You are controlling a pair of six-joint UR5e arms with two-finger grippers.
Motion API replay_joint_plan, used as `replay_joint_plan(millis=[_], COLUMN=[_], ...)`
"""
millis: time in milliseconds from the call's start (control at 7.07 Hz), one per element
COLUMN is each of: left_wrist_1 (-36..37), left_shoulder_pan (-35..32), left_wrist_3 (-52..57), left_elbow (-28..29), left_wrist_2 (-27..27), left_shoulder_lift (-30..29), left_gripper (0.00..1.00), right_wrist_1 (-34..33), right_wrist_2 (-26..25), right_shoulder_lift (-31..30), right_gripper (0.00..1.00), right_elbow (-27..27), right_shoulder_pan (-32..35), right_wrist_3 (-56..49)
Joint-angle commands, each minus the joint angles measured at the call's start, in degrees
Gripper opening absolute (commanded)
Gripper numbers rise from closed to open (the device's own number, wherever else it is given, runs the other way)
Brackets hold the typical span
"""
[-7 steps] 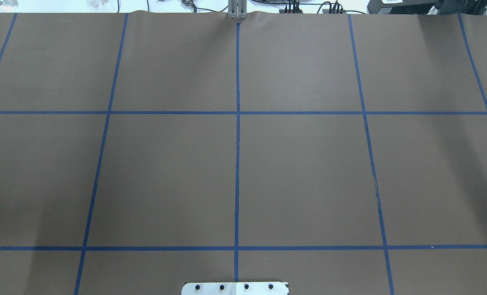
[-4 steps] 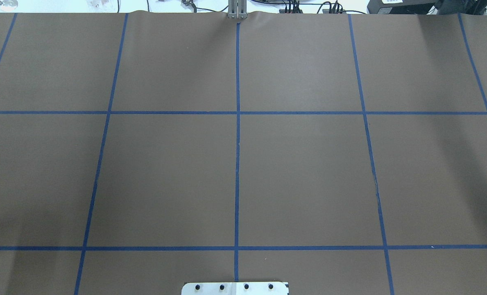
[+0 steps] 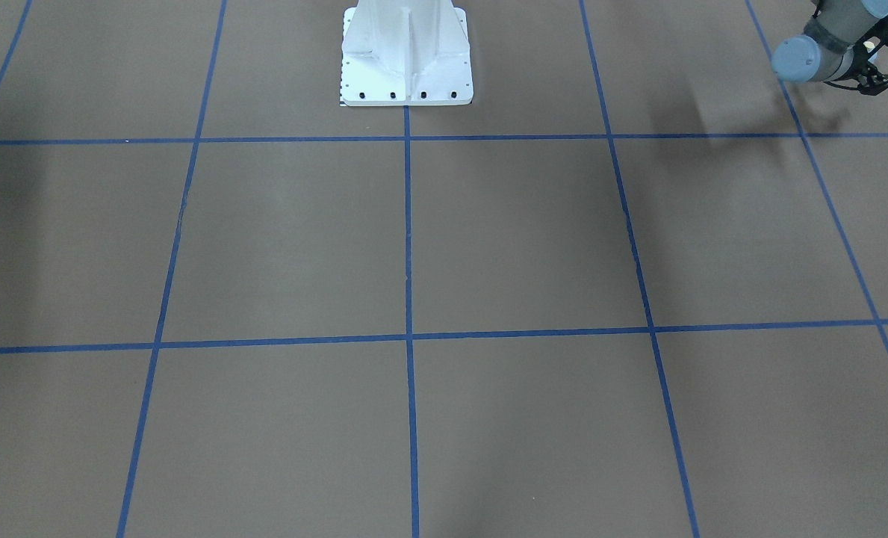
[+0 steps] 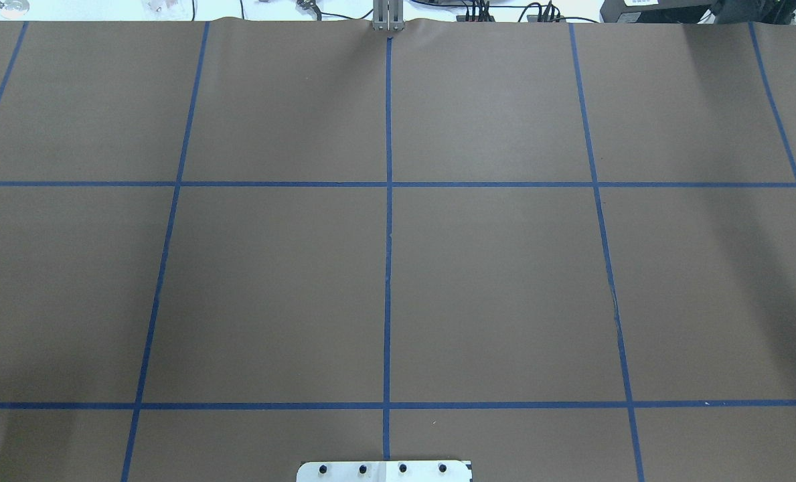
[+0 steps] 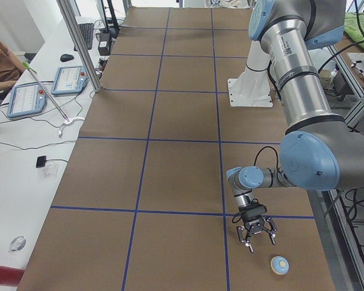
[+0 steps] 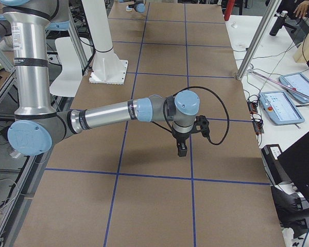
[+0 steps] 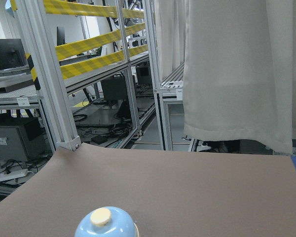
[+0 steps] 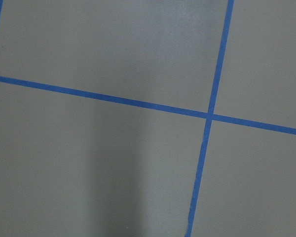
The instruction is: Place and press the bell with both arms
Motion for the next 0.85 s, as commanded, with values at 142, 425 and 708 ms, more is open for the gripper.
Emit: replay_joint_plan(millis=[142,425,708], left_wrist_1=[-7.17,-9.9,-11.49], left_shoulder_pan=[7.5,14.44,18.33], left_wrist_3=[-5.17,-11.13,-15.63], left_elbow=[5.73,5.75,5.75], left_wrist_2=[-3.81,-8.29,-10.59], left_shoulder_lift=[-0.17,-0.35,-0.18], left_gripper=[1.0,1.0,1.0], right_wrist_1=[0.0,0.0,0.0], right_wrist_2=[0.0,-0.09,-0.09], right_shoulder_lift=[-0.07,-0.15,-0.24], right_gripper=[1.0,1.0,1.0], right_elbow=[0.09,0.09,0.09], right_shoulder_pan=[0.0,0.0,0.0], right_wrist_3=[0.0,0.0,0.0])
